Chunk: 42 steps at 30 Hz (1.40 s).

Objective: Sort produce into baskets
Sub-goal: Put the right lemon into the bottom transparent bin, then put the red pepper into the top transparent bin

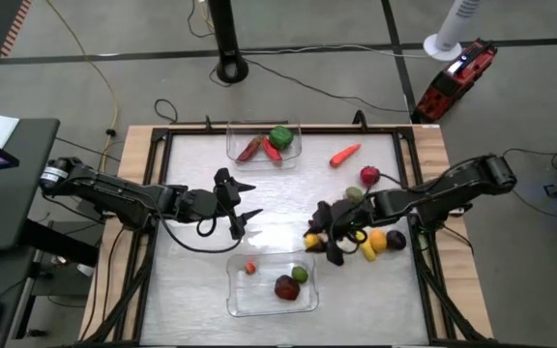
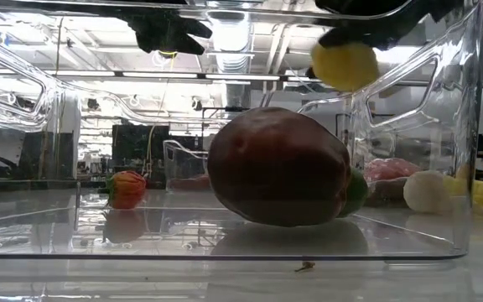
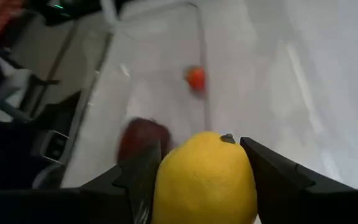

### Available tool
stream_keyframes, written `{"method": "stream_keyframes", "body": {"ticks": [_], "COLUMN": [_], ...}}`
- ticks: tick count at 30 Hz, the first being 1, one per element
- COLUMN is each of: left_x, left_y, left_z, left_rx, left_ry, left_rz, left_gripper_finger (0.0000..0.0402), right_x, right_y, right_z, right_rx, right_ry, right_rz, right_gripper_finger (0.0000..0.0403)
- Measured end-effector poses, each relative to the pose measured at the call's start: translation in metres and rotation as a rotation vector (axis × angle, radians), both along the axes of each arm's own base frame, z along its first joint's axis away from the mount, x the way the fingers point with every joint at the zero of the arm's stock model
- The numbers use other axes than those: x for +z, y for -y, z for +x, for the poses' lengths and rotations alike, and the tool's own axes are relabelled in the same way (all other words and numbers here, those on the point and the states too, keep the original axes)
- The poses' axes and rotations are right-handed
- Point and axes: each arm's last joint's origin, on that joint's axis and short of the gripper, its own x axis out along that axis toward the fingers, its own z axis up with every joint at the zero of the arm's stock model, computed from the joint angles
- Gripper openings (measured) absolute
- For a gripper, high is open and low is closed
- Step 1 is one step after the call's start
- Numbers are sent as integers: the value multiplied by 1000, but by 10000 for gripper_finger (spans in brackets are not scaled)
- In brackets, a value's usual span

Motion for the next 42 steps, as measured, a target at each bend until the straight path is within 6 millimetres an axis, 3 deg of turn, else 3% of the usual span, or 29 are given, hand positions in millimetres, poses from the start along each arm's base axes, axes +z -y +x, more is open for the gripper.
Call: {"method": "stream_keyframes", "body": {"ticks": [12,20,27,33,37,42], "left_x": [0,0,0,0,0,0], "left_y": [0,0,0,0,0,0], "left_z": [0,0,0,0,0,0], "left_rx": [1,-2,-1,-1,-1,2], "left_ry": [0,0,1,-1,0,4], "left_rz": [0,-2,-5,-7,-5,-12], "left_gripper_finger": [304,304,304,304,304,304], "right_x": [2,-1,17,20,4,-36], "right_y": [-37,-48,-40,-21,-3,15], "right_z": [30,39,25,-8,-25,-33], "right_rx": [177,246,208,32,-60,-106], "right_ry": [51,20,7,-140,-264,-375], "right_rz": [-108,-92,-114,-303,-371,-392], "right_gripper_finger": [239,279,297,298,298,297]}}
